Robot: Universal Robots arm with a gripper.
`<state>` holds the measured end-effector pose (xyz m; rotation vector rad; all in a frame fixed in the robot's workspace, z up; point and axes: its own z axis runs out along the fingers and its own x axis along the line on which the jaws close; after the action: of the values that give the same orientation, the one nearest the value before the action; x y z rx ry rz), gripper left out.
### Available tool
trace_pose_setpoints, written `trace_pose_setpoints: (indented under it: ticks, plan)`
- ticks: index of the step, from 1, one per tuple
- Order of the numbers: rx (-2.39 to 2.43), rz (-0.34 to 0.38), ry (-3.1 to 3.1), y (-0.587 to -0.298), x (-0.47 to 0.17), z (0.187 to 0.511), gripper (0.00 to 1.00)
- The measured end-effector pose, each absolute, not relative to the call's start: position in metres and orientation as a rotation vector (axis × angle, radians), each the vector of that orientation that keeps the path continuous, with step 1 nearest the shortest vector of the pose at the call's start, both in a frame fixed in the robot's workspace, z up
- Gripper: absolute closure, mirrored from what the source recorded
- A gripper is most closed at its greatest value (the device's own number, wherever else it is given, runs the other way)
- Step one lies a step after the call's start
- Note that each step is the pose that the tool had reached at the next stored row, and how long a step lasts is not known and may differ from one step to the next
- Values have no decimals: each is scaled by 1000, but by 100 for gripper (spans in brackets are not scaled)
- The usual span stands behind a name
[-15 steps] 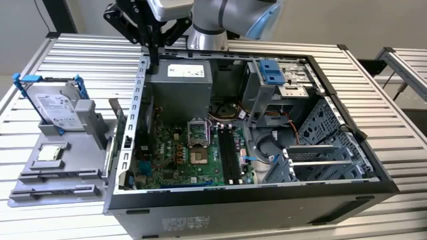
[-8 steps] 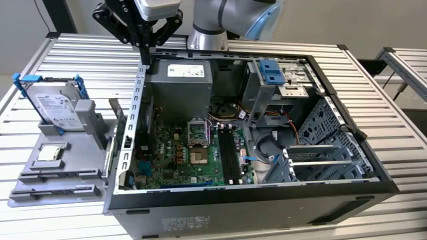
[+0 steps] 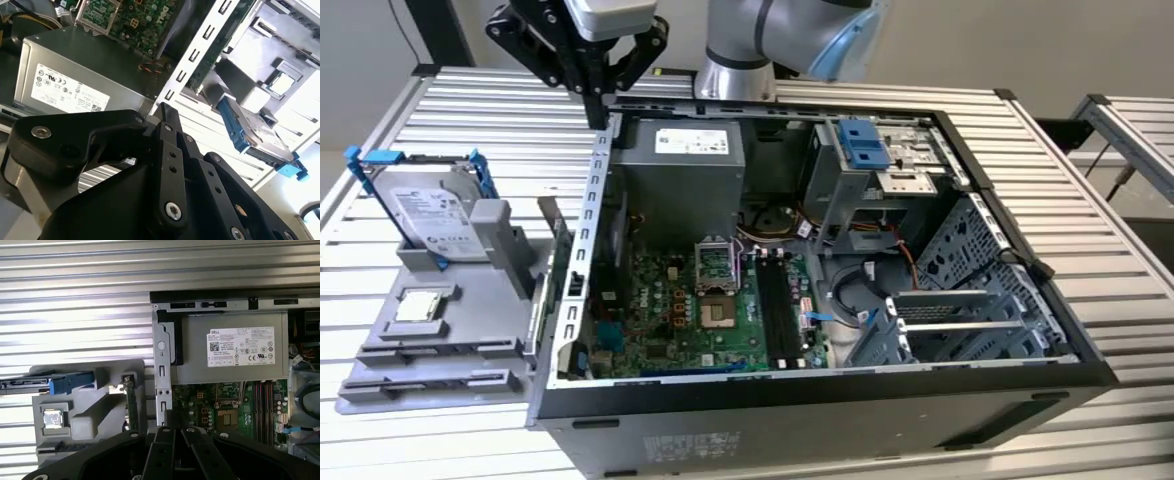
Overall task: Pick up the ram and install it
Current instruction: 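Reach for the ram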
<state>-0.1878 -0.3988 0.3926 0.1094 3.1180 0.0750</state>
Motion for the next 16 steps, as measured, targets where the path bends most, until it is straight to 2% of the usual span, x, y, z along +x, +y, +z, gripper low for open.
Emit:
trace_pose_setpoints:
  ticks: [16]
  plan:
    - [109,75,3118,-399,-231,393,100]
